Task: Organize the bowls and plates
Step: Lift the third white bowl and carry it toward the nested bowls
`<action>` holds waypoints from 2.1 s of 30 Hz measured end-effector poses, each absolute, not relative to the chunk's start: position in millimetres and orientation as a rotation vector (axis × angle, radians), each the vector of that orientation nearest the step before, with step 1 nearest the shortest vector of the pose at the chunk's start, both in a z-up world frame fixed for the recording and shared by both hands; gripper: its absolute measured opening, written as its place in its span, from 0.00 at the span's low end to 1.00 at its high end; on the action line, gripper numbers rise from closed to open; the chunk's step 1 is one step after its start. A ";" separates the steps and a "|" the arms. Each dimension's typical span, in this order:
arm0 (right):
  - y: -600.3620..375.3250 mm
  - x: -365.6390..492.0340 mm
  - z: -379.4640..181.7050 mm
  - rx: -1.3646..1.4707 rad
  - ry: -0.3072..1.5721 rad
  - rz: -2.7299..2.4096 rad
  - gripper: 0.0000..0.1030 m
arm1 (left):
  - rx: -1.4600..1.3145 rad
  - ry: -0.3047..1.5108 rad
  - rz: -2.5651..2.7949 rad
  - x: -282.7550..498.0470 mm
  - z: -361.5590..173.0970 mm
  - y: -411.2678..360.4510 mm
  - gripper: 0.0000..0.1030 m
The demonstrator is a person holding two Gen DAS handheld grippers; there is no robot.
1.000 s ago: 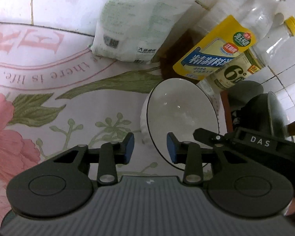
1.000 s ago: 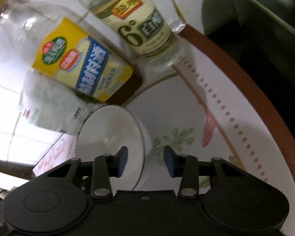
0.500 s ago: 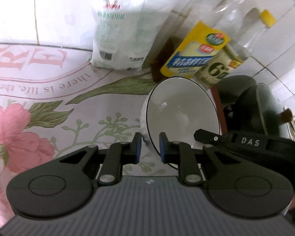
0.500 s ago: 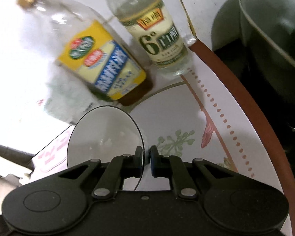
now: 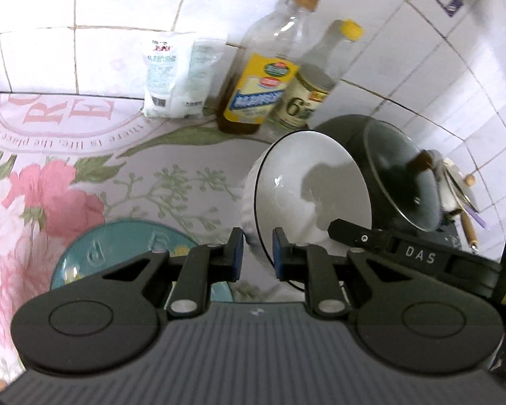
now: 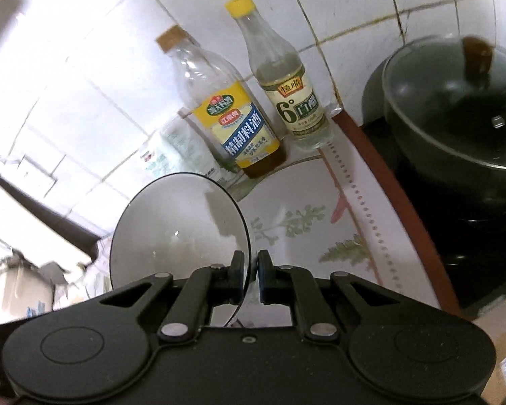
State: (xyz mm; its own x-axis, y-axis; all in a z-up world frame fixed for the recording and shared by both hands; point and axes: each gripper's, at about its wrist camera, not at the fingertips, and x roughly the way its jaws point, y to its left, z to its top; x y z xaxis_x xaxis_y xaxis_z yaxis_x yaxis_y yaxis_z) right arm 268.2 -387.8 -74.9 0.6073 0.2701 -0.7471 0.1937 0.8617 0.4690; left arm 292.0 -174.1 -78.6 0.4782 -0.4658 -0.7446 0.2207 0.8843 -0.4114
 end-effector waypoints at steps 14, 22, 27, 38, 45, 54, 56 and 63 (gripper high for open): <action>-415.1 187.6 -48.0 0.465 0.839 0.044 0.12 | -0.276 1.000 -0.521 220.9 -77.8 -200.1 0.16; -407.6 170.4 -68.9 0.393 0.838 0.066 0.12 | -0.303 1.082 -0.505 218.7 -105.4 -197.1 0.16; -399.7 169.0 -83.8 0.346 0.851 0.054 0.12 | -0.338 1.130 -0.479 216.8 -125.9 -194.4 0.16; -373.0 161.4 -107.9 0.149 0.826 0.009 0.12 | -0.332 1.217 -0.457 220.1 -158.8 -202.2 0.16; -365.1 163.0 -113.1 0.054 0.819 0.012 0.12 | -0.287 1.221 -0.448 224.3 -160.5 -209.4 0.16; -352.9 163.4 -114.5 -0.106 0.782 0.023 0.13 | -0.297 1.248 -0.436 231.9 -165.0 -206.2 0.18; -352.4 163.9 -115.3 -0.118 0.781 0.018 0.13 | -0.307 1.243 -0.439 232.3 -164.9 -205.2 0.20; -360.1 158.8 -111.6 -0.050 0.778 0.028 0.15 | -0.333 1.213 -0.478 227.3 -157.9 -198.1 0.23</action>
